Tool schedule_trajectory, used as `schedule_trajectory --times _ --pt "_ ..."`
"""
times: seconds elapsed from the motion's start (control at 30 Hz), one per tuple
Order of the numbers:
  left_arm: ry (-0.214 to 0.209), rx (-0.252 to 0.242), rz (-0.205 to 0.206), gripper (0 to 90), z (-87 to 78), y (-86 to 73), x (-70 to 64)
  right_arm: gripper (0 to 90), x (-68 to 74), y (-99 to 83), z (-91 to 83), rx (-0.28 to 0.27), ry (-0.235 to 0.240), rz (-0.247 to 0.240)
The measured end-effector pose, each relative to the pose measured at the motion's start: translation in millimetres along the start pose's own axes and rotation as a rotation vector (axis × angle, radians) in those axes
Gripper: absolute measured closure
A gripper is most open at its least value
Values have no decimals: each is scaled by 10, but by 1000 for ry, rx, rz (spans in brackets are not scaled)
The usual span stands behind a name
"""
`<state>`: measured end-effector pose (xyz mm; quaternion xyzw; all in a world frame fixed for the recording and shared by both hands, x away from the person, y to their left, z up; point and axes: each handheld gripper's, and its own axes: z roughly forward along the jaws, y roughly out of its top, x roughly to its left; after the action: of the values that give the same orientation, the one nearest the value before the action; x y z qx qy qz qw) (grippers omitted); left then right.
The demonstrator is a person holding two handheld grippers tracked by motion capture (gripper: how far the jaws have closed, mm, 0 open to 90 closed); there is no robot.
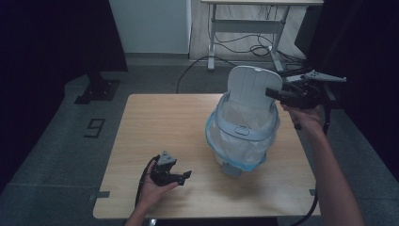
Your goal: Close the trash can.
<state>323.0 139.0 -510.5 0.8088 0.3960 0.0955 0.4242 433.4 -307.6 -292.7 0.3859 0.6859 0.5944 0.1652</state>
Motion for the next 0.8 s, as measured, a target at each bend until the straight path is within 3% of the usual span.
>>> schedule_trajectory --times 0.13,0.2,0.37,0.53,0.7,0.8 --pt "1 4 -1 177 3 -6 12 215 60 -43 -63 5 40 -4" --pt "4 5 -2 177 4 -8 15 142 161 -84 -97 40 79 -27" --pt "11 13 -7 177 25 -29 31 100 301 -177 -134 101 111 -55" --pt "13 16 -10 176 35 -37 39 89 367 -254 -125 135 122 -74" --pt "14 21 -7 176 47 -45 34 94 382 -339 -51 148 133 -51" --pt "15 23 -8 177 52 -46 34 123 396 -385 34 168 106 -50"
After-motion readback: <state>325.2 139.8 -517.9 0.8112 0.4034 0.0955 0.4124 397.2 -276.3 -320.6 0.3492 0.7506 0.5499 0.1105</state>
